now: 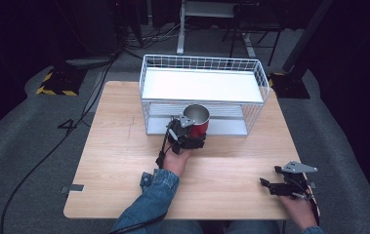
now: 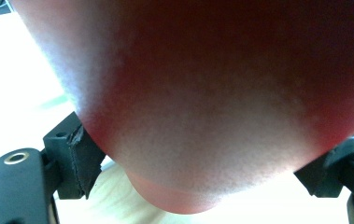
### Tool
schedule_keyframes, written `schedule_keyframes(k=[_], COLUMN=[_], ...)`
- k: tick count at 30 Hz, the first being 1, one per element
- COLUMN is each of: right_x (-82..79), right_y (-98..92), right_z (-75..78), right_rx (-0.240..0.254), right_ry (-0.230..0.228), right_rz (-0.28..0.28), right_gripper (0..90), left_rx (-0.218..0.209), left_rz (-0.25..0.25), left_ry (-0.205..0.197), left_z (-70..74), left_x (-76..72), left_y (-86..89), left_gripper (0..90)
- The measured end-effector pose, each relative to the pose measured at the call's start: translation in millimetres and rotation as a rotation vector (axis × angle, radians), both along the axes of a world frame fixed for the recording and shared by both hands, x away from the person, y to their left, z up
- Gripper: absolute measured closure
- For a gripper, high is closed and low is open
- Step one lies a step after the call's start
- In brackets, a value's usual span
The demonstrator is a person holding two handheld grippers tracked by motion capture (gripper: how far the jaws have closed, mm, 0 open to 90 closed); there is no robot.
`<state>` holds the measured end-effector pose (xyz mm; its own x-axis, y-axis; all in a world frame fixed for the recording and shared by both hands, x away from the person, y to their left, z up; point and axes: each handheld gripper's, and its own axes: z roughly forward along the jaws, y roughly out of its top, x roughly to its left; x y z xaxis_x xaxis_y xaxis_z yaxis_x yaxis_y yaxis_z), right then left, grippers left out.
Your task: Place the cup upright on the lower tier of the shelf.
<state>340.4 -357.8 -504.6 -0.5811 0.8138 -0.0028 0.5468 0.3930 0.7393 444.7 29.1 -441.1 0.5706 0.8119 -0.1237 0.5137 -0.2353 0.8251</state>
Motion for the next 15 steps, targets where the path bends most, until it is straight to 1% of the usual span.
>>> schedule_keyframes(k=[2, 3, 6, 7, 9, 10, 11, 12, 14, 15], right_x=[-0.1, -0.1, -0.1, -0.1, -0.1, -0.1, -0.1, -0.1, -0.1, -0.1], right_y=[0.0, 0.0, 0.0, 0.0, 0.0, 0.0, 0.0, 0.0, 0.0, 0.0], right_z=[0.0, 0.0, 0.1, 0.1, 0.0, 0.0, 0.1, 0.1, 0.1, 0.0], right_rx=[-0.001, -0.001, -0.001, -0.001, 0.0, 0.0, -0.001, -0.001, -0.001, -0.001], right_ry=[0.0, 0.0, 0.0, 0.0, 0.0, 0.0, 0.0, 0.0, 0.0, -0.002], right_rz=[0.0, 0.0, 0.0, 0.0, 0.001, 0.001, 0.0, 0.0, 0.001, 0.003], right_gripper=[16.7, 16.8, 16.8, 16.8, 16.8, 16.8, 16.8, 16.8, 16.9, 16.9], left_rx=[-0.006, -0.012, 0.03, 0.053, 0.061, 0.061, 0.062, 0.062, 0.075, 0.094], left_rz=[0.003, 0.007, 0.0, 0.0, 0.005, 0.005, 0.012, 0.012, 0.04, 0.044], left_ry=[0.003, 0.006, -0.004, -0.016, -0.018, -0.018, -0.021, -0.021, -0.03, -0.035], left_z=[-0.7, -1.9, -3.6, -4.7, -5.4, -5.4, -6.0, -6.0, -8.8, -9.9], left_x=[2.2, 5.8, 14.4, 20.1, 25.9, 25.9, 30.6, 30.6, 37.0, 38.9], left_y=[-0.9, -2.8, -7.5, -10.2, -11.2, -11.2, -11.2, -11.2, -12.8, -13.7], left_gripper=[16.4, 16.4, 16.4, 16.4, 16.4, 16.3, 16.4, 16.3, 16.3, 16.2])
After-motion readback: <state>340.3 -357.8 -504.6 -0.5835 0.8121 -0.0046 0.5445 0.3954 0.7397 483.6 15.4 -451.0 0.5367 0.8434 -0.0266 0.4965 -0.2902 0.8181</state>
